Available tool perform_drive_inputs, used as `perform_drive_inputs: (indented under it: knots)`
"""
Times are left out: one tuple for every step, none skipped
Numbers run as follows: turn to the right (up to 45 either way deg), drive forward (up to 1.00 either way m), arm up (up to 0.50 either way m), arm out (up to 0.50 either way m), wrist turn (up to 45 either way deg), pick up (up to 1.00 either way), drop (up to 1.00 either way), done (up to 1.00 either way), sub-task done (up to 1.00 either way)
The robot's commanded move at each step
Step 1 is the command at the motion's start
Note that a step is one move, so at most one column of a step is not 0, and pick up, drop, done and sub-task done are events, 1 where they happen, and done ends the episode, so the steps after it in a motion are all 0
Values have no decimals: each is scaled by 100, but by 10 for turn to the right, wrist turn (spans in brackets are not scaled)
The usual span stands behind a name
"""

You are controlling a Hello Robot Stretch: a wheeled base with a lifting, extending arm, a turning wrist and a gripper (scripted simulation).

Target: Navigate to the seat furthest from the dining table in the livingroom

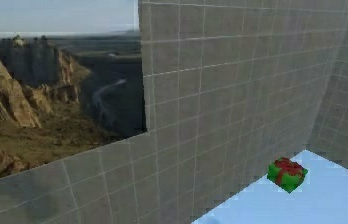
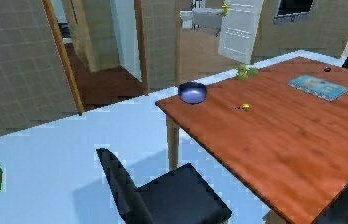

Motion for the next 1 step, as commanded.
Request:
perform_drive_inputs:
  knots:
    - [0,50,0,0,0,0,0,0,0]
